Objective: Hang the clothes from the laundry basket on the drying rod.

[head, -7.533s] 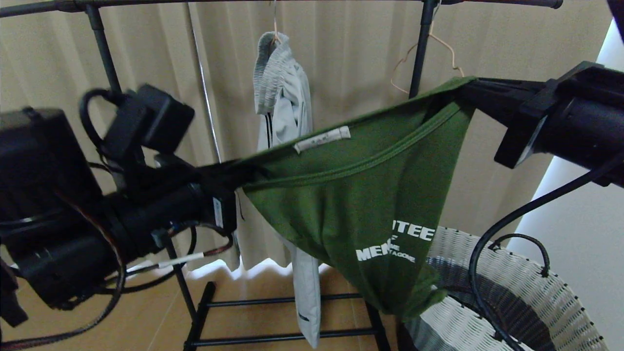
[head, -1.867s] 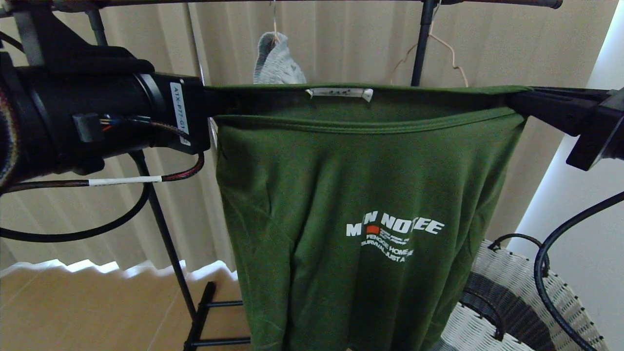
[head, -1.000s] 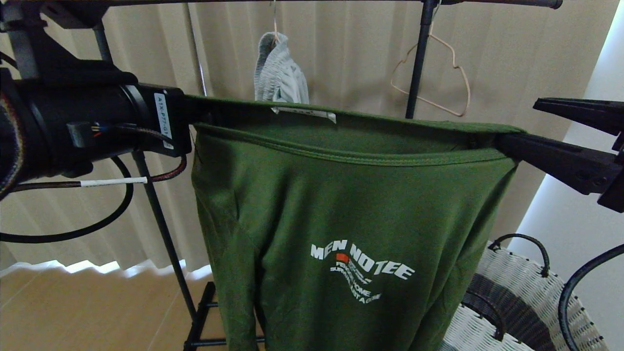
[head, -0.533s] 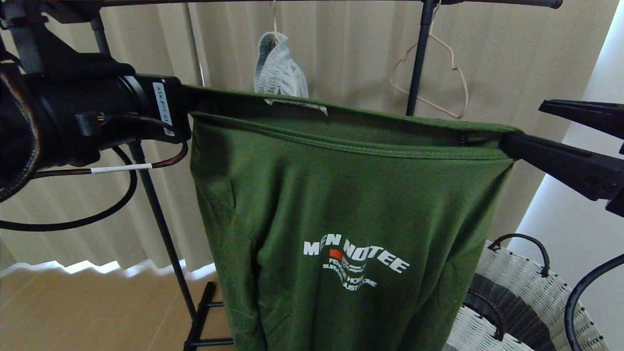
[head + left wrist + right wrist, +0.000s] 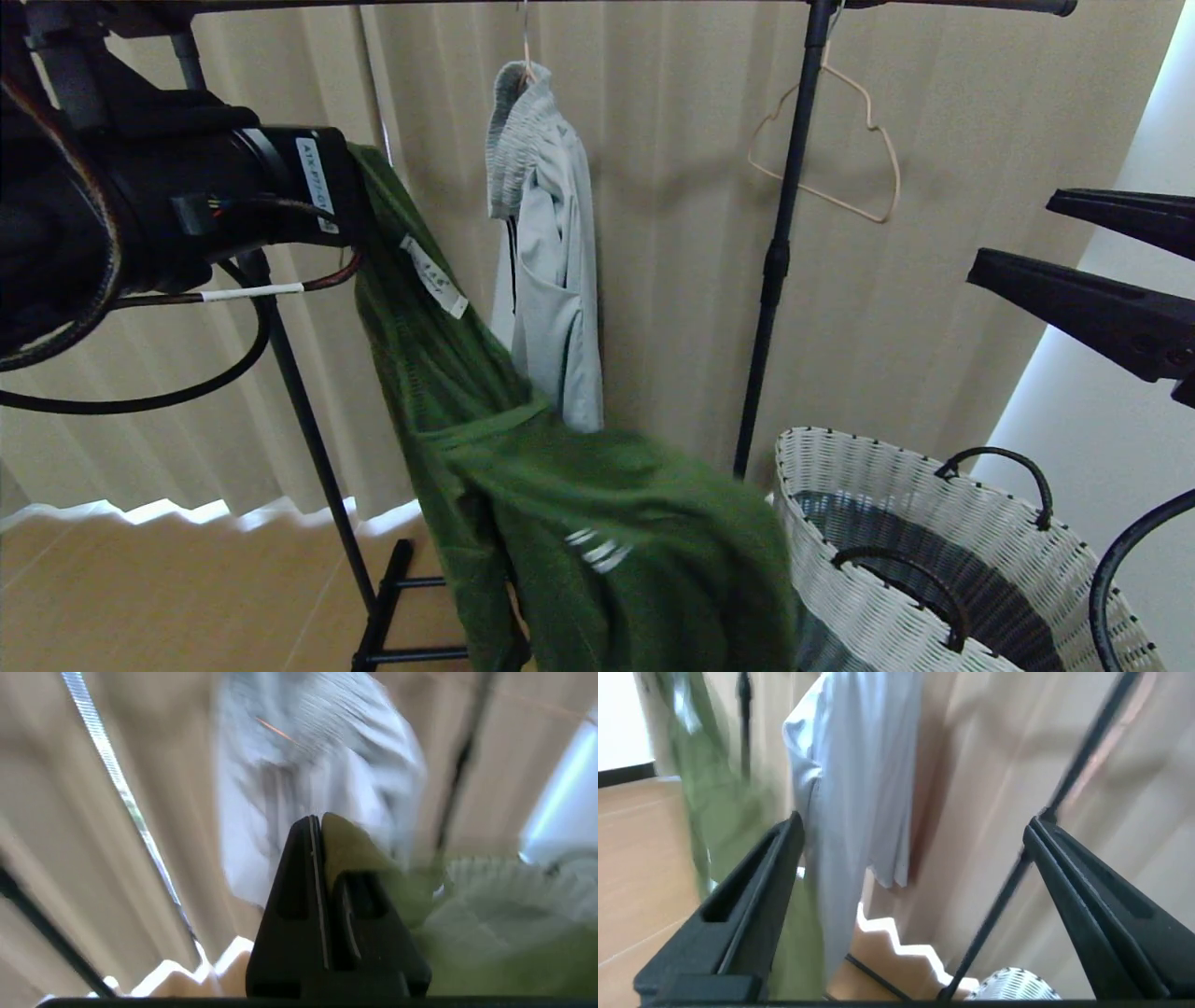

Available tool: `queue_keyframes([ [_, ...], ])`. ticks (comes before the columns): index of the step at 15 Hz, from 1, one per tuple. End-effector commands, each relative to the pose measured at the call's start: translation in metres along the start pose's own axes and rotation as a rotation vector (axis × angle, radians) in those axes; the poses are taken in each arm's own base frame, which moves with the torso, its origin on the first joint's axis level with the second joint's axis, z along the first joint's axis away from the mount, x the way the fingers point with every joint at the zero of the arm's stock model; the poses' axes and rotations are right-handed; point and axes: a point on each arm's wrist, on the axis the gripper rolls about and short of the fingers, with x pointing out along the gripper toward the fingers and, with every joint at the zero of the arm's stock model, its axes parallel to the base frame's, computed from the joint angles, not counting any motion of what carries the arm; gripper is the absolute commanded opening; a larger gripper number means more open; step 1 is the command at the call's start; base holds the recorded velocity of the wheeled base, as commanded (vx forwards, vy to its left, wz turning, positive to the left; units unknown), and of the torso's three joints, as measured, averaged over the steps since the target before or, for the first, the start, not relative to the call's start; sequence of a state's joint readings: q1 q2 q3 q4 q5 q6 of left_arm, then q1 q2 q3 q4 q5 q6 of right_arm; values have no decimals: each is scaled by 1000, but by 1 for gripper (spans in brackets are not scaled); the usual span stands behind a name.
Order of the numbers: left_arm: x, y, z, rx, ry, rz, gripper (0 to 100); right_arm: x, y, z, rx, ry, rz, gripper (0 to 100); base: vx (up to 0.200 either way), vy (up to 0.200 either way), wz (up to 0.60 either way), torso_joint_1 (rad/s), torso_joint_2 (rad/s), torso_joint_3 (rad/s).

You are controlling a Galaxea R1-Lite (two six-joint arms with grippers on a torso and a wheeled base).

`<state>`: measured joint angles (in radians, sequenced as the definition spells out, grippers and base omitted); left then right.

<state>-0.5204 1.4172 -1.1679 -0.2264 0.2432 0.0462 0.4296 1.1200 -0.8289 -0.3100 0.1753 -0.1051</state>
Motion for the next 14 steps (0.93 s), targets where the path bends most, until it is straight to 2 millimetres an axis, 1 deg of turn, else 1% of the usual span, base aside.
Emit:
queue_keyframes([
  [1, 4, 1, -4, 3, 15, 8, 0, 1, 0, -2, 0, 6, 6, 100, 0, 0, 0, 0, 0, 0],
  [3, 4, 1, -7, 4, 24, 8, 0, -1, 2, -8, 0, 23, 34, 100, 0, 0, 0, 0, 0, 0],
  [4, 4, 1, -7, 6, 26, 8, 0, -1, 2, -8, 0, 23, 34, 100, 0, 0, 0, 0, 0, 0],
  [5, -4, 6, -16, 35, 63, 21, 0, -3, -7, -18, -14, 68, -33, 100, 0, 0, 0, 0, 0, 0],
  [6, -5, 7, -17, 37, 64, 22, 0, -3, -7, -18, -15, 70, -37, 100, 0, 0, 0, 0, 0, 0],
  [7, -25, 24, -32, 125, 109, 75, 0, -9, -26, -31, -47, 119, -159, 100, 0, 0, 0, 0, 0, 0],
  [8, -35, 32, -40, 141, 125, 97, 0, -13, -31, -40, -50, 148, -200, 100, 0, 0, 0, 0, 0, 0],
  [10, -48, 39, -50, 143, 145, 121, 0, -20, -30, -54, -36, 186, -218, 100, 0, 0, 0, 0, 0, 0],
  [11, -54, 39, -54, 142, 150, 122, 0, -23, -29, -58, -33, 188, -218, 100, 0, 0, 0, 0, 0, 0],
  [12, -68, 39, -62, 145, 157, 115, 0, -27, -29, -63, -45, 153, -237, 100, 0, 0, 0, 0, 0, 0],
  [13, -70, 39, -64, 146, 159, 111, 0, -28, -28, -64, -49, 141, -242, 100, 0, 0, 0, 0, 0, 0],
  [14, -81, 40, -67, 143, 150, 94, 0, -29, -28, -68, -71, 77, -256, 100, 0, 0, 0, 0, 0, 0],
])
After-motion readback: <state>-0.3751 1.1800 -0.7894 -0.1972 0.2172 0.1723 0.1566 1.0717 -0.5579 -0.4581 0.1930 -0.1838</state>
